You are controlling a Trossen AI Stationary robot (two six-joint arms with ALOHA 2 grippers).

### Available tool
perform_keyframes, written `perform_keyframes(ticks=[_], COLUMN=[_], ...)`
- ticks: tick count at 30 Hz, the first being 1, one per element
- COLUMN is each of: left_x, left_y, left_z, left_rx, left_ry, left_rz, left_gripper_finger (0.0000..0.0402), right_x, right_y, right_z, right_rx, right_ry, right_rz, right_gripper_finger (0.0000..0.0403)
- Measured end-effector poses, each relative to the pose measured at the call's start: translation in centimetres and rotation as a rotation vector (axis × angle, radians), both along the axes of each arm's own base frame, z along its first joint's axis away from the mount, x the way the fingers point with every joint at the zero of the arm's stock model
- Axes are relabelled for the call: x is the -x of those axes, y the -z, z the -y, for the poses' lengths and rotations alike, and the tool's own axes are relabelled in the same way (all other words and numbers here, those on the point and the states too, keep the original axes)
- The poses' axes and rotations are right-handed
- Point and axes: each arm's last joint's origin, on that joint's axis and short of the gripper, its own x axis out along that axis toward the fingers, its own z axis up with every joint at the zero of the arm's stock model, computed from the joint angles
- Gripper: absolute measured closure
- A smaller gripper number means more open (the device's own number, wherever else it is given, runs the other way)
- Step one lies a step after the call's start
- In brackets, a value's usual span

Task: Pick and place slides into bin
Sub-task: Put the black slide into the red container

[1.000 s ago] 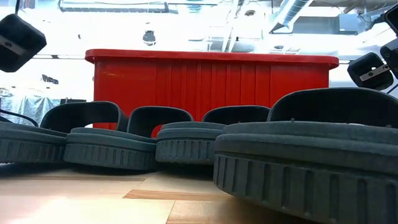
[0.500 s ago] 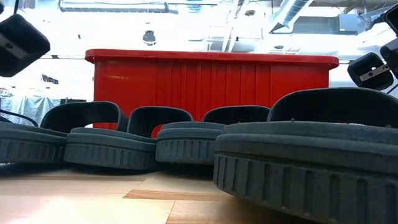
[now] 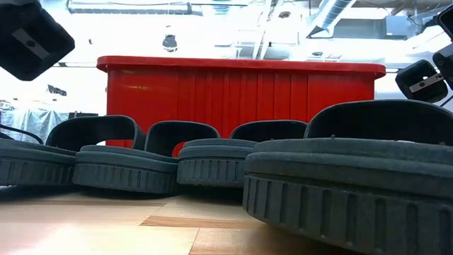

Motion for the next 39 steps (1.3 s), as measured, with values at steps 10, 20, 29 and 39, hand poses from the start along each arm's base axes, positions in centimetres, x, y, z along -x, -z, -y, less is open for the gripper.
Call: perform_keyframes(ticks=[10,20,29,39], left_x=[0.1,-0.2,-1.4,-4.1], left_y=[-1.0,-2.6,-0.2,2.0], left_z=[0.5,0.8,2.6,5.6], left_rx=[-0.266,-0.364,-0.432,-0.555], left_ry=[-0.045,-0.029,0.049,0.118], left_rz=[-0.130,-0.148,-0.246,-0.343], left_gripper_finger=[0.0233,0.0233,0.0233,0.0233], right_x=[0.0,0.0,0.0,0.0], right_y=[0.0,0.0,0.0,0.0], right_z=[0.0,0.0,0.0,0.0], right_rx=[0.000,0.000,0.000,0.000], right_ry=[0.000,0.000,0.000,0.000], right_rz=[0.000,0.000,0.000,0.000], right_gripper_finger=[0.0336,0.0336,0.0336,0.0336])
